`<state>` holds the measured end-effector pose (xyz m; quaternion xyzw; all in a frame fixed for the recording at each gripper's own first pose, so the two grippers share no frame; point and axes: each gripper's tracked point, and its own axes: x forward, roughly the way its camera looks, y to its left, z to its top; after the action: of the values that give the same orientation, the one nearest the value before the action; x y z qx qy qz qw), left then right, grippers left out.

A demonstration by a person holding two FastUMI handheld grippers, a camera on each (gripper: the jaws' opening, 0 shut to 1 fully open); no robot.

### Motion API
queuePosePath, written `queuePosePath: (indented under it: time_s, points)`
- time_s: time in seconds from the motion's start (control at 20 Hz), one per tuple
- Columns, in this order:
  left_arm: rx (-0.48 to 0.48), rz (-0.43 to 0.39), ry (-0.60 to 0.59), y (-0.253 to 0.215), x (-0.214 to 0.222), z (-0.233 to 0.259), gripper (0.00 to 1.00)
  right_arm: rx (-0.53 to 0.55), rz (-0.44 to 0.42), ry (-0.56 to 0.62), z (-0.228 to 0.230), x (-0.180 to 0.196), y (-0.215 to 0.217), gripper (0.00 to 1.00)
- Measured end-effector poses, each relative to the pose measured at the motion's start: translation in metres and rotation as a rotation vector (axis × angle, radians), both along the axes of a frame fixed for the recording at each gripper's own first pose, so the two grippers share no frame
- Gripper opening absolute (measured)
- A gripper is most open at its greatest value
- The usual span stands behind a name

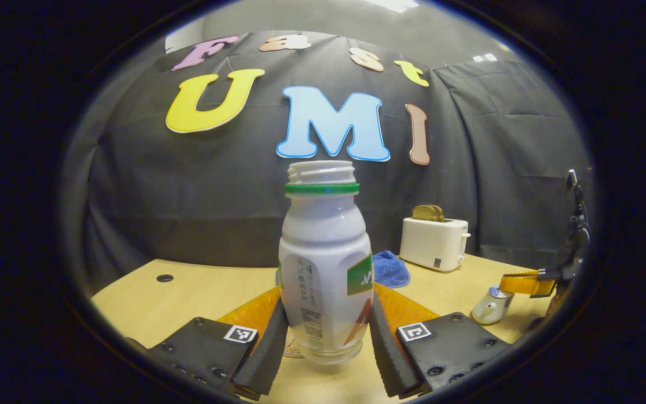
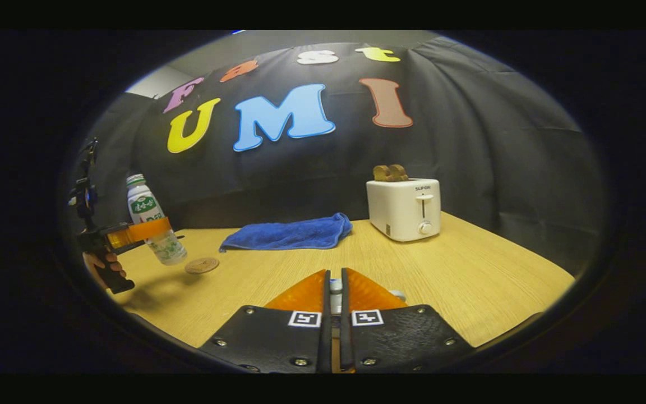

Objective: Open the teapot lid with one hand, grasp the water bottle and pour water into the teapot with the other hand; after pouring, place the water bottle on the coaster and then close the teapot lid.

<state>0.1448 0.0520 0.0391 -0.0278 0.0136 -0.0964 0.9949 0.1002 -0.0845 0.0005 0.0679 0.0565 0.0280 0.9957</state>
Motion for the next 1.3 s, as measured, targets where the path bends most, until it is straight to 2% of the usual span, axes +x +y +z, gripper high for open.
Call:
queuePosePath:
  time_s: [0.05,0.15,0.2,0.35,0.4,0.45,0.5,0.55,0.65,0.7,0.75,0.8,0.9,0.95,1.0,1.05,1.15,1.3]
  points:
    - [0.002,0.004,0.003,0.001,0.001,-0.002,0.82,-0.007,-0.002,-0.002,0.000,0.000,0.000,0.00]
    - [0.015,0.017,0.017,0.005,0.004,-0.006,0.82,-0.029,-0.007,-0.013,-0.001,-0.002,0.001,0.08]
    - [0.019,0.020,0.024,0.006,0.005,-0.009,0.82,-0.038,-0.011,-0.019,0.001,-0.003,0.000,0.00]
    - [0.006,0.020,0.033,0.007,0.005,-0.011,0.82,-0.054,-0.041,-0.061,0.009,-0.012,-0.001,0.66]
    - [-0.003,0.020,0.033,0.009,0.006,-0.010,0.82,-0.033,-0.039,-0.094,0.016,-0.016,0.003,0.63]
    - [-0.014,0.019,0.034,0.010,0.007,-0.011,0.82,-0.007,-0.020,-0.128,0.025,-0.026,0.013,0.76]
    - [-0.027,0.019,0.036,0.012,0.007,-0.011,0.71,0.007,-0.002,-0.157,0.030,-0.033,0.025,0.77]
    - [-0.041,0.021,0.041,0.014,0.008,-0.013,0.76,0.003,0.008,-0.182,0.032,-0.040,0.034,0.77]
    - [-0.061,0.026,0.060,0.019,0.011,-0.018,0.77,-0.039,0.033,-0.212,0.032,-0.052,0.057,0.77]
    - [-0.067,0.031,0.068,0.021,0.013,-0.021,0.82,-0.070,0.064,-0.216,0.030,-0.056,0.072,0.77]
    - [-0.068,0.039,0.074,0.024,0.016,-0.023,0.82,-0.127,0.099,-0.222,0.028,-0.059,0.086,0.76]
    - [-0.061,0.041,0.075,0.025,0.020,-0.026,0.77,-0.185,0.112,-0.229,0.026,-0.060,0.093,0.76]
    - [-0.030,0.056,0.068,0.030,0.029,-0.026,0.76,-0.246,0.173,-0.228,0.021,-0.063,0.110,0.76]
    - [-0.027,0.056,0.061,0.033,0.038,-0.023,0.82,-0.236,0.227,-0.240,0.021,-0.067,0.123,0.76]
    - [-0.038,0.055,0.064,0.034,0.051,-0.025,0.82,-0.235,0.249,-0.238,0.019,-0.070,0.126,0.79]
    - [-0.036,0.055,0.082,0.034,0.060,-0.034,0.76,-0.230,0.254,-0.230,0.018,-0.069,0.124,0.81]
    - [0.023,0.092,0.120,0.042,0.076,-0.055,0.79,-0.219,0.248,-0.209,0.013,-0.067,0.121,0.81]
    - [0.023,0.085,0.123,0.043,0.083,-0.058,0.77,-0.213,0.243,-0.201,0.013,-0.066,0.120,0.81]
